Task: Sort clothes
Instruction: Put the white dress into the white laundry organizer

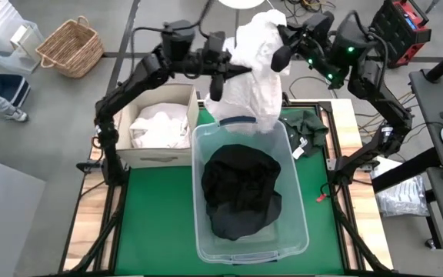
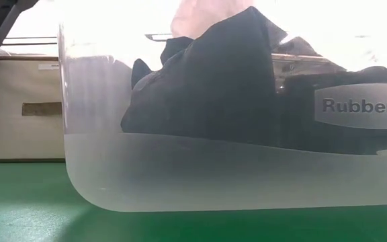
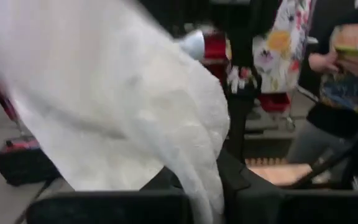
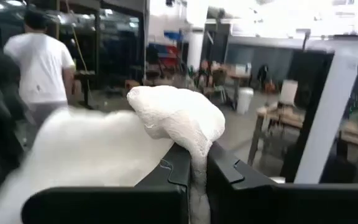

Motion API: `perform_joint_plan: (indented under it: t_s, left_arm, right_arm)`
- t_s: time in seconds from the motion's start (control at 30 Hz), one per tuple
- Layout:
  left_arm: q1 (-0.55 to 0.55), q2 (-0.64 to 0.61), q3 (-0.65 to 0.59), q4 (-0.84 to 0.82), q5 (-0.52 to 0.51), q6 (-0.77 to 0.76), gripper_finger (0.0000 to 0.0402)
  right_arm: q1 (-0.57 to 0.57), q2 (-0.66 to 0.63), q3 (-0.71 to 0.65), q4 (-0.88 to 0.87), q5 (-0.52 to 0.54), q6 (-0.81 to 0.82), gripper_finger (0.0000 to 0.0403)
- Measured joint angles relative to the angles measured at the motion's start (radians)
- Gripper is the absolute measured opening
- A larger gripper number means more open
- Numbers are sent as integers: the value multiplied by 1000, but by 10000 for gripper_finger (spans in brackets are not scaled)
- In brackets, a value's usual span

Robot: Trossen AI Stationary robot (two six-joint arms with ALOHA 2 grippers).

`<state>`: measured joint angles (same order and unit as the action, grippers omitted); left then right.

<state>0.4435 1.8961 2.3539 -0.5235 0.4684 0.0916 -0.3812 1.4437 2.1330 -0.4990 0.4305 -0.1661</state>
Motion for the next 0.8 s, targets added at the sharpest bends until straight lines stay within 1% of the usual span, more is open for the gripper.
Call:
perform_joint_plan:
  t_s: [0.1, 0.17, 0.23, 0.4, 0.57, 0.63, 0.77, 0.8]
  left_arm:
    - [0, -41, 0, 21, -30, -16, 3]
    - [2, -69, 0, 33, -77, -17, 2]
    - [5, -95, 0, 33, -121, -16, 2]
    - [23, -154, 1, 32, -172, -54, 1]
    - [31, -216, 2, 57, -232, -50, 1]
    - [31, -235, 2, 68, -287, -67, 1]
    - [32, -288, 2, 64, -469, -74, 0]
    - [32, -303, 2, 64, -499, -68, 0]
  right_arm:
    - [-13, 0, 0, -64, -1, 35, 12]
    - [-15, 0, -5, -97, -3, 61, 15]
    - [-15, 0, -6, -133, -15, 81, 26]
    - [-21, -1, -6, -258, -11, 133, 83]
    - [-22, -1, -8, -412, -10, 184, 133]
    - [-21, -1, -8, -470, -11, 213, 146]
    - [-21, -1, -9, -551, -11, 254, 162]
    - [-21, -1, -9, -564, -10, 261, 164]
